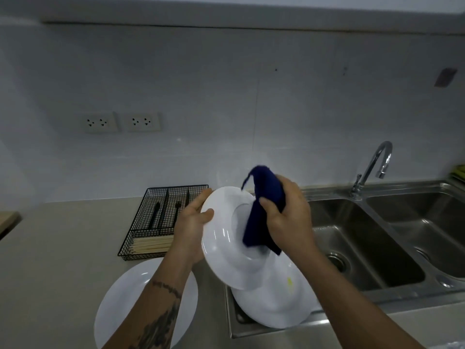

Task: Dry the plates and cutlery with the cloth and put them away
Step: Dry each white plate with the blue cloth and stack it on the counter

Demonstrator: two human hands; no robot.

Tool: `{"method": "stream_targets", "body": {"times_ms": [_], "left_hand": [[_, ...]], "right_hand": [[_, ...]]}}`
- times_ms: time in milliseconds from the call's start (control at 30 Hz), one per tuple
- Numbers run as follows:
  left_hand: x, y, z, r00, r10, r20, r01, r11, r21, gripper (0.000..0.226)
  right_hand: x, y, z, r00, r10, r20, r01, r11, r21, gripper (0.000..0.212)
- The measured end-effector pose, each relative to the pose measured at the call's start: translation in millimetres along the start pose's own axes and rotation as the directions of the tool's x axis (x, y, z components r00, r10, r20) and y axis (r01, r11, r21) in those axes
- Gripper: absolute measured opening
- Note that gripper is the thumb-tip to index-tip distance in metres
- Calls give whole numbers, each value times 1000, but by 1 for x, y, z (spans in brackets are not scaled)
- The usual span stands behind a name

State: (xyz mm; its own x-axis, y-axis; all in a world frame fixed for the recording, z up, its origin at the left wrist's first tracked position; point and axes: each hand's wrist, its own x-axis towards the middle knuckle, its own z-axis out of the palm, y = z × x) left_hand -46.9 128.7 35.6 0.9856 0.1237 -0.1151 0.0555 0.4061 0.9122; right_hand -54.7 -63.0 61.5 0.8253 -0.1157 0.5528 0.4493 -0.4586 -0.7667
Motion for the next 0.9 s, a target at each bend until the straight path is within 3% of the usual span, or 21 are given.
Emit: {"method": "stream_targets", "body": {"times_ms": [100, 167, 233, 300, 367, 433, 567, 667, 767, 833, 900], "left_hand": [[-8, 4, 10, 995, 7, 100, -4, 1000, -26, 53], [-14, 8, 12, 987, 13, 162, -2, 998, -67, 54], [-16, 11, 5, 977, 23, 211, 2, 993, -120, 60], [-19, 13, -5, 976, 21, 218, 10, 990, -138, 69], [-20, 13, -11, 980, 3, 201, 23, 991, -130, 71], [-21, 13, -10, 981, 0, 196, 23, 993, -119, 70], [-17, 17, -3, 972, 40, 231, -12, 992, -124, 68], [-18, 19, -1, 967, 76, 243, -28, 980, -197, 63], [-23, 13, -8, 976, 108, 189, -44, 949, -313, 57], [-28, 6, -12, 977, 123, 174, -55, 933, -355, 53], [-31, -3, -16, 983, 93, 159, -29, 931, -363, 56]], "right_hand": [[7, -18, 16, 988, 69, 141, -77, 996, 48, 53], [3, -19, 24, 973, -47, 227, 63, 996, -63, 46], [1, -7, 25, 961, -159, 226, 194, 970, -145, 39], [5, 4, 15, 976, -68, 207, 82, 995, -58, 40], [8, 10, 6, 947, 119, 298, -131, 991, 21, 44], [9, 11, 6, 898, 208, 387, -185, 978, -97, 56], [1, -8, 28, 897, 9, 442, 120, 958, -262, 73], [-3, -8, 30, 907, -13, 421, 152, 942, -298, 74], [-6, 16, 20, 950, 100, 297, -23, 968, -250, 75], [-7, 32, 12, 922, 243, 300, -242, 969, -42, 74], [-7, 37, 5, 882, 319, 347, -355, 934, 46, 73]]}}
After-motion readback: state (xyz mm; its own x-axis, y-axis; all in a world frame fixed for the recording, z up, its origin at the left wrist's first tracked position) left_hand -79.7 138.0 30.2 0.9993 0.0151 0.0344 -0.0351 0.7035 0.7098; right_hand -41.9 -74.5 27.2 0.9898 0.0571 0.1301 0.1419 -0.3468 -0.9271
